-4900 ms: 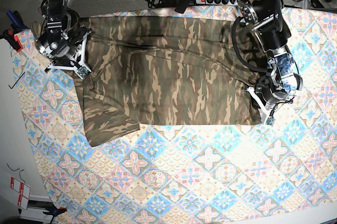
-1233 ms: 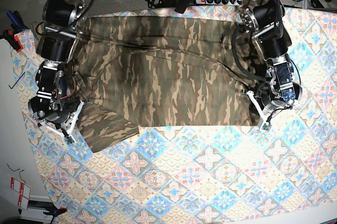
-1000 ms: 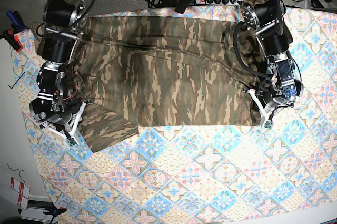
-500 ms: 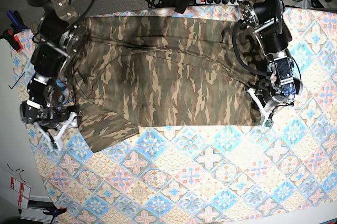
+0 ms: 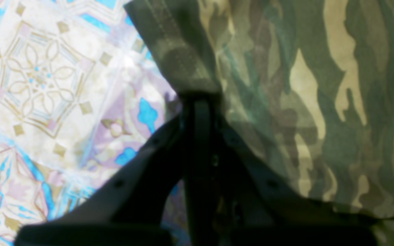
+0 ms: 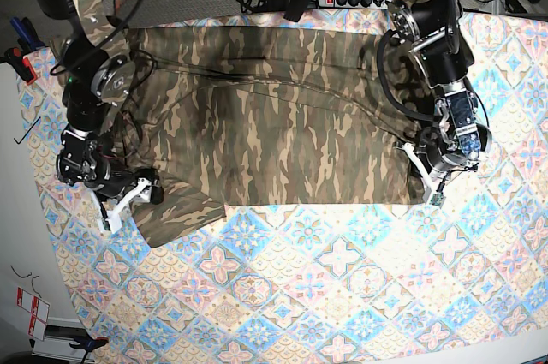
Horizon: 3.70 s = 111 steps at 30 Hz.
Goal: Fold the T-shirt properly
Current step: 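Tuck the sleeve flap under the shirt side with the right gripper, then grasp the shirt's side edges near the hem with both grippers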
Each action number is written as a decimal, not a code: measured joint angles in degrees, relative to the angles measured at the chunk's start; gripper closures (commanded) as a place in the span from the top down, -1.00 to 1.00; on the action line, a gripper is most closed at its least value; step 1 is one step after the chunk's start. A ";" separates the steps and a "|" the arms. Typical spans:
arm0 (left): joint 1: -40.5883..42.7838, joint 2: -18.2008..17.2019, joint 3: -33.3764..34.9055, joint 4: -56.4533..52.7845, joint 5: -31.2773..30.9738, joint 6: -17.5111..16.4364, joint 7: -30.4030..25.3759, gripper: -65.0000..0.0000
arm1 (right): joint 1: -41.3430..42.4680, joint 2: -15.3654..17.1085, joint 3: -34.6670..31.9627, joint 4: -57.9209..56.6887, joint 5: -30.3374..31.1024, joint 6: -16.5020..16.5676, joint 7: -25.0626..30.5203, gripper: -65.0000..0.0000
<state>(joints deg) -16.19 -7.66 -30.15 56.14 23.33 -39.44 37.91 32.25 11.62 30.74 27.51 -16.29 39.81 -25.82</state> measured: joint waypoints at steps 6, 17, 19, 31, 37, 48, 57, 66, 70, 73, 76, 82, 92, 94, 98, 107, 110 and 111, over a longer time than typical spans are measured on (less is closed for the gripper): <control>0.02 0.02 0.00 0.00 0.02 0.15 0.07 -1.00 | -0.15 0.61 -0.20 -1.31 0.00 -0.04 1.77 -0.16; 0.76 0.02 0.00 0.09 -0.26 0.20 -0.57 -1.00 | -0.22 0.59 -0.37 -1.31 -0.02 -0.17 0.92 -0.93; 0.79 0.02 0.00 0.09 -0.26 0.17 -0.59 -1.00 | -0.22 0.59 -0.37 -1.27 -0.04 -0.17 0.76 -0.94; 0.79 0.04 0.00 0.11 -0.26 0.20 -0.68 -1.00 | -1.73 0.31 -10.45 14.23 0.22 0.17 -7.76 -0.94; 0.76 0.02 0.00 0.11 -0.22 0.17 -0.66 -1.00 | -7.85 -1.09 -10.80 26.82 -0.17 0.44 -16.57 -0.94; -0.33 0.02 -0.07 0.07 0.20 0.00 0.57 -1.00 | -15.45 -1.97 -11.17 41.64 0.37 0.66 -24.30 -0.94; -0.22 -0.13 -0.07 0.07 0.11 -0.04 0.39 -1.00 | -26.08 -1.77 -19.45 56.00 0.50 0.46 -24.87 -0.94; -0.81 -0.13 -0.11 0.00 0.44 -0.26 0.79 -1.00 | -29.88 -1.86 -22.47 61.11 1.07 0.46 -23.98 -0.95; -1.79 -0.31 -0.11 -0.22 1.07 -0.46 2.49 -1.00 | -33.11 -1.75 -22.23 64.72 0.17 0.44 -24.50 -0.95; -1.75 -0.92 -0.13 -0.48 0.39 -0.52 2.14 -1.00 | -34.51 -1.73 -22.29 69.75 0.94 0.44 -23.50 -0.95; -1.05 -0.55 -0.20 2.73 1.62 -0.94 3.61 -1.00 | -35.63 -1.75 -22.47 73.13 0.70 0.46 -23.69 -0.95; 5.44 0.02 1.31 19.65 1.75 -0.66 7.56 -1.00 | -38.21 -1.64 -22.62 74.62 0.63 0.48 -24.22 -0.95; 17.51 0.35 6.03 38.64 -3.17 -1.03 7.78 -1.00 | -40.33 -1.25 -22.67 75.08 0.85 0.39 -22.08 -0.95; 17.86 0.04 5.31 39.56 -4.55 -0.96 7.85 -1.00 | -42.42 -1.29 -22.60 75.60 0.46 0.55 -21.79 -0.95; 14.53 1.01 -0.50 37.03 -5.68 -1.03 6.99 -1.00 | -42.01 -1.33 -22.56 75.69 0.52 0.63 -21.49 -0.95; 3.37 0.42 -1.51 20.31 -2.60 -0.94 7.30 -0.06 | -42.34 -1.22 -22.80 76.11 0.39 0.50 -21.40 -0.95; -0.46 0.13 -1.60 13.97 -2.27 -0.83 6.73 -0.03 | -42.21 -1.27 -22.73 76.13 0.31 0.48 -21.33 -0.95; -1.55 -0.31 -1.60 11.74 -2.40 -0.85 6.58 -0.06 | -42.27 -1.31 -22.75 76.11 0.46 0.50 -21.33 -0.94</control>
<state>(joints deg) -17.74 -7.97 -31.75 67.88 20.93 -40.29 44.49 -10.02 10.31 7.99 103.61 -15.84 40.32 -47.16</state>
